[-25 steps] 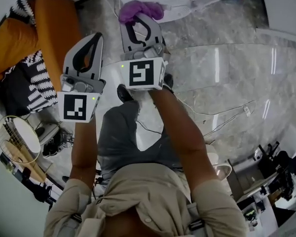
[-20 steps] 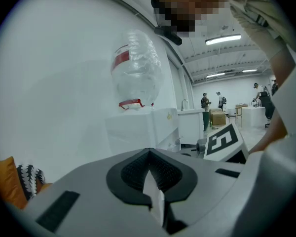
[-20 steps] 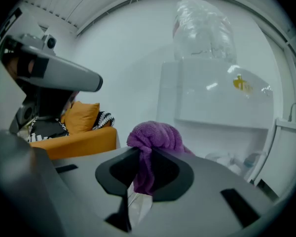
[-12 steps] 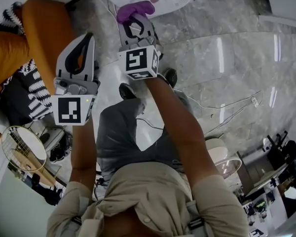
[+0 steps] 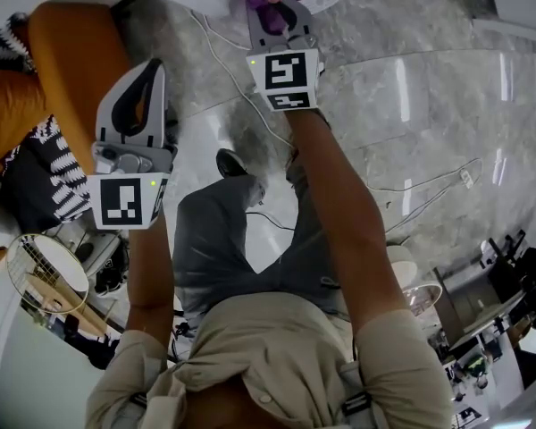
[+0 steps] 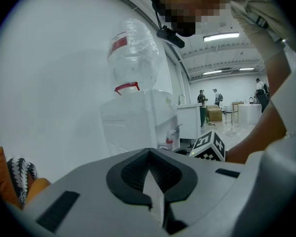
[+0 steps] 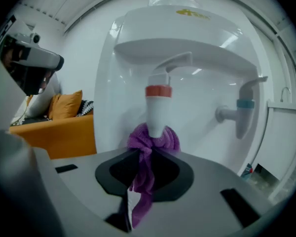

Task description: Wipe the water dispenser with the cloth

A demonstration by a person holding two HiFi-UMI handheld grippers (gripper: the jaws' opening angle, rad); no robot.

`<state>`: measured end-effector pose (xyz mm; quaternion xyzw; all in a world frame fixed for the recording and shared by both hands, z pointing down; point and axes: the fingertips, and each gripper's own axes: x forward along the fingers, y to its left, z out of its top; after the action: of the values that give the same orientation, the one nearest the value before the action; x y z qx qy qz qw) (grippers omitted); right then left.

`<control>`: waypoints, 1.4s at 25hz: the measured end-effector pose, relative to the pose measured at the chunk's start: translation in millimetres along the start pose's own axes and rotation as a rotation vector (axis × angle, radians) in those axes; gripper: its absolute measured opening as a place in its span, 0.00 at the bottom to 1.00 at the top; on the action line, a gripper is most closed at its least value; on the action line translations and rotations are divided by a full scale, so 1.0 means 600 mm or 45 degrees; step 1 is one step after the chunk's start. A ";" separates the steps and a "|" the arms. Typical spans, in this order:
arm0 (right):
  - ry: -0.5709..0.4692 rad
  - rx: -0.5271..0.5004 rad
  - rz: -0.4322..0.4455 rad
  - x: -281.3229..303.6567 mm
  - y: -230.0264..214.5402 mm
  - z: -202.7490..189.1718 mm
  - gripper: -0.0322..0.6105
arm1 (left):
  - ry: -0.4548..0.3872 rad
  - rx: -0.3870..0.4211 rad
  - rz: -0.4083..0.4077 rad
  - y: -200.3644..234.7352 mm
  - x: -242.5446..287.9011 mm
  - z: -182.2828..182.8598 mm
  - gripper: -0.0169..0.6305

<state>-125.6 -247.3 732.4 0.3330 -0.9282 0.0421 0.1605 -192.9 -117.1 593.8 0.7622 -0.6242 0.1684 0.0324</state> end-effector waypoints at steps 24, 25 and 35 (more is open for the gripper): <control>0.050 -0.059 0.105 0.021 0.057 -0.050 0.15 | 0.008 -0.038 -0.022 -0.033 0.068 -0.016 0.05; 0.065 -0.063 0.110 0.022 0.058 -0.058 0.15 | 0.009 -0.039 -0.022 -0.032 0.068 -0.018 0.05; 0.195 0.000 -0.052 0.016 -0.060 -0.158 0.15 | 0.033 -0.033 -0.020 -0.035 0.080 -0.033 0.05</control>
<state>-84.1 -263.5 824.3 0.3478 -0.9062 0.0639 0.2318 -168.9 -152.5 630.1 0.7644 -0.6198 0.1700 0.0515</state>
